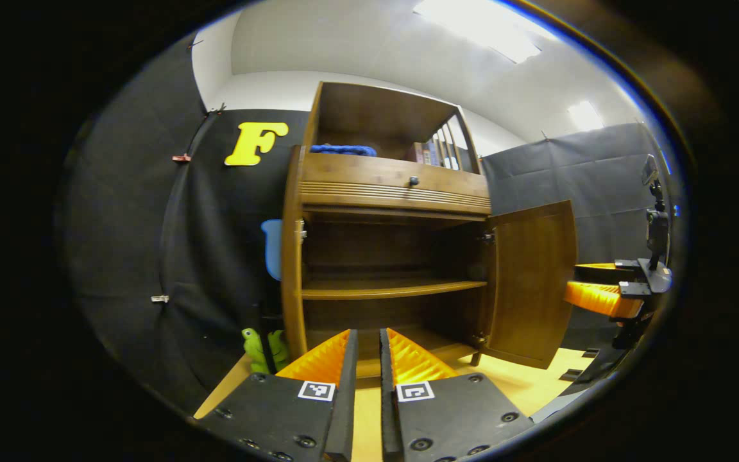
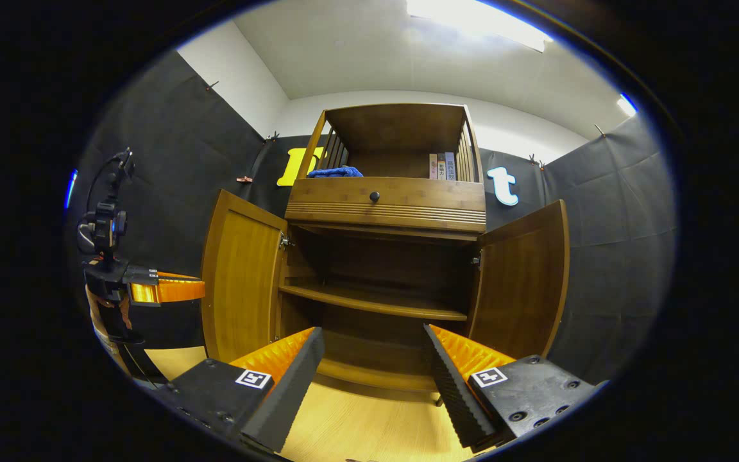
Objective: Open the right door of the double-door shoe cabinet with the right hand, and open the left door with the left hand.
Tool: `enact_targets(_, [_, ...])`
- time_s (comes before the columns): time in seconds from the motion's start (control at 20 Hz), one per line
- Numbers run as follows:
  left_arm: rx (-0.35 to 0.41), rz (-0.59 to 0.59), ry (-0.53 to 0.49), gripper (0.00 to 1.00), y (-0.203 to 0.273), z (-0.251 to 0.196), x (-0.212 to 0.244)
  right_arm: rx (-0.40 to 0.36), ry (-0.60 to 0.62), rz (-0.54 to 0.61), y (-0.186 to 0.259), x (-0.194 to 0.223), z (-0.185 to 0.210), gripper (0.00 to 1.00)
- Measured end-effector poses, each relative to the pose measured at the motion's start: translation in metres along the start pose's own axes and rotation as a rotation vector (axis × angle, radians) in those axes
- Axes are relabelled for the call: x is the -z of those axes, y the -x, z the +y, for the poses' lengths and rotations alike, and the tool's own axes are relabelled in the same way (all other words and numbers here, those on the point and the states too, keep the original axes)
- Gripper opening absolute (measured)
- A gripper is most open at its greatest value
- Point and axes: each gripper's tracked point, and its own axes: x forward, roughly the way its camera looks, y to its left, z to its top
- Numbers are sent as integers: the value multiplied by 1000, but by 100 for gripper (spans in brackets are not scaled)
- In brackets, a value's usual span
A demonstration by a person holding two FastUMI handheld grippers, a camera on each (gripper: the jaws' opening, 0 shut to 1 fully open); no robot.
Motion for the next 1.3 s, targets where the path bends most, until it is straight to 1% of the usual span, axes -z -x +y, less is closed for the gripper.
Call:
enact_targets(0.05, [34, -3, -11, 25, -3, -15, 0, 3, 2, 3, 2, 1, -2, 97])
enact_targets(0.1, [62, 0, -23, 37, -6, -27, 0, 7, 4, 6, 4, 2, -3, 97])
enact_targets(0.2, [89, 8, -39, 60, -9, -38, 1, 22, 13, 10, 7, 2, -10, 97])
enact_targets(0.35, [73, 10, -36, 96, -17, -44, 1, 37, 11, 15, 12, 4, -17, 97])
enact_targets(0.4, [65, 6, -28, 100, -17, -44, 0, 39, 8, 15, 12, 3, -19, 96])
enact_targets(0.55, [50, 0, -17, 96, -17, -43, -1, 45, 2, 12, 14, 3, -24, 96])
enact_targets(0.6, [50, -4, -14, 96, -16, -43, -3, 44, -1, 11, 13, 3, -24, 97])
enact_targets(0.65, [51, -9, -12, 100, -17, -44, -4, 42, -3, 10, 13, 3, -24, 96])
enact_targets(0.9, [34, -10, -12, 100, -17, -41, -4, 38, -6, 6, 14, 2, -24, 99])
enact_targets(0.95, [31, -8, -14, 96, -17, -41, -3, 38, -6, 5, 14, 1, -24, 99])
enact_targets(1.05, [28, -6, -19, 96, -19, -40, -2, 39, -4, 4, 14, 1, -25, 97])
enact_targets(1.15, [28, -2, -21, 96, -18, -40, 0, 40, -2, 5, 14, 1, -25, 99])
enact_targets(1.2, [29, 0, -22, 100, -19, -41, -1, 41, -2, 6, 15, 1, -25, 95])
enact_targets(1.25, [31, 1, -24, 96, -21, -42, 0, 41, -1, 7, 15, 2, -25, 95])
enact_targets(1.3, [32, 1, -25, 96, -20, -42, -1, 41, -2, 8, 15, 2, -25, 97])
